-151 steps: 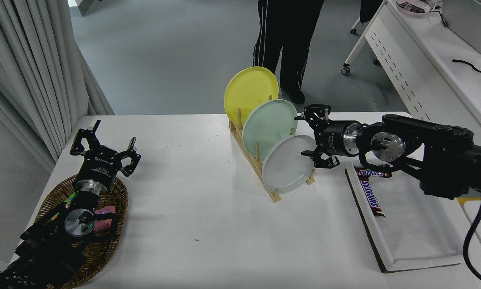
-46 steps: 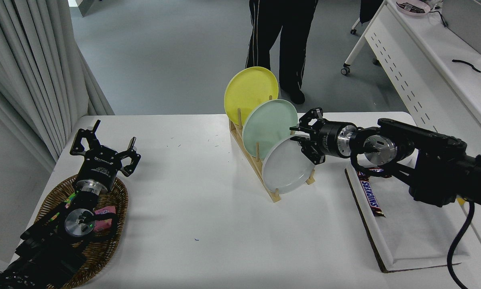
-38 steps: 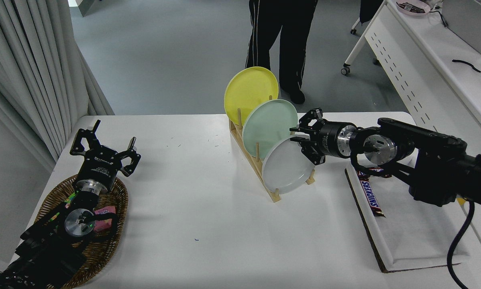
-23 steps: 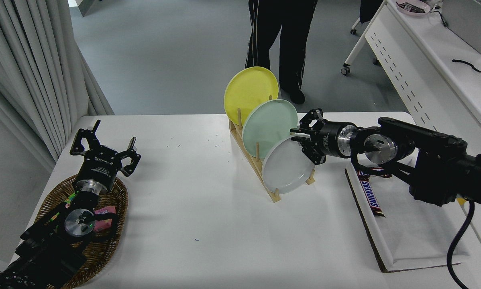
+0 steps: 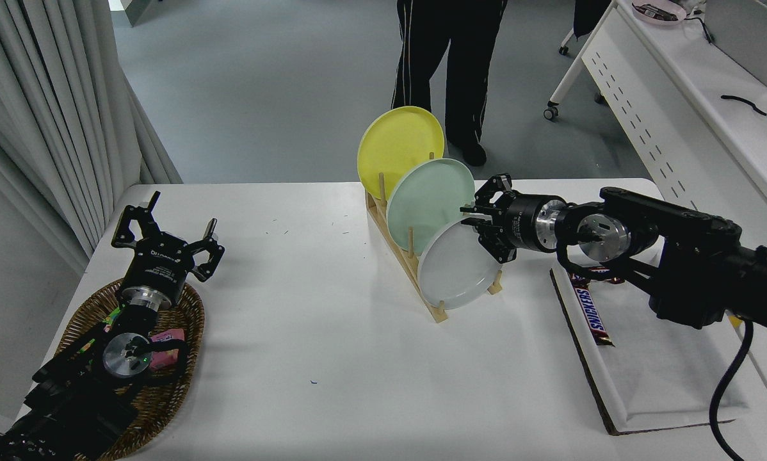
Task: Place the plate on the table
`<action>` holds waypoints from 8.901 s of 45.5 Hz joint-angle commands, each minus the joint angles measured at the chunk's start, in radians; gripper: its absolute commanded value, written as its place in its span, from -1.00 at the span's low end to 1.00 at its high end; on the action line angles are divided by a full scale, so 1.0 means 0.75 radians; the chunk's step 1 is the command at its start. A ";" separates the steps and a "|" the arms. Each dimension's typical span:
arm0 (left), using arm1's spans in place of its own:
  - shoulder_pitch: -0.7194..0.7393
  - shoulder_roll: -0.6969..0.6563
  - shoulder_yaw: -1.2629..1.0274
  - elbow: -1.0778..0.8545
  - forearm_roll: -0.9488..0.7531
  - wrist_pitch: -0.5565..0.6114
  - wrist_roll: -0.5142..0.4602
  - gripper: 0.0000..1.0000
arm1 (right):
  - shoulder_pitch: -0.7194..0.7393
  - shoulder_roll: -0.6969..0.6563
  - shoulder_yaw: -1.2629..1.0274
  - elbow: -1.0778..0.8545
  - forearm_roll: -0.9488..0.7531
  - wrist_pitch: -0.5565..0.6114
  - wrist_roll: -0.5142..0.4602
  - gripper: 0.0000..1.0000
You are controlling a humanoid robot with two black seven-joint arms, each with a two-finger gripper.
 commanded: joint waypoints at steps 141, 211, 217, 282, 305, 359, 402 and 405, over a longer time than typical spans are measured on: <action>0.000 0.000 0.000 0.000 0.000 0.000 0.000 1.00 | -0.101 -0.249 0.411 0.714 0.970 -1.045 -0.372 -1.00; 0.000 0.000 0.000 0.000 0.000 0.000 0.002 1.00 | -0.399 0.183 0.473 0.016 0.950 -1.045 -0.409 -1.00; 0.000 0.000 0.000 0.000 0.000 0.000 0.000 1.00 | -0.408 0.183 0.471 0.014 0.923 -1.045 -0.409 -1.00; 0.000 0.000 0.000 0.000 0.000 0.000 0.000 1.00 | -0.424 0.220 0.526 -0.029 0.923 -1.045 -0.415 0.98; 0.000 0.000 0.000 0.000 0.000 0.000 0.000 1.00 | -0.379 0.165 0.550 0.345 0.917 -0.401 -0.409 0.98; 0.000 0.000 0.000 0.000 0.000 0.000 0.000 1.00 | -0.258 -0.326 0.965 0.591 0.408 -0.008 0.400 0.98; 0.000 0.000 0.000 0.000 0.000 0.000 0.000 1.00 | -0.991 -0.212 1.342 0.205 -0.143 0.329 0.611 0.98; 0.000 0.000 0.000 0.000 0.000 0.000 0.000 1.00 | -1.021 -0.208 1.348 0.162 -0.143 0.437 0.618 0.98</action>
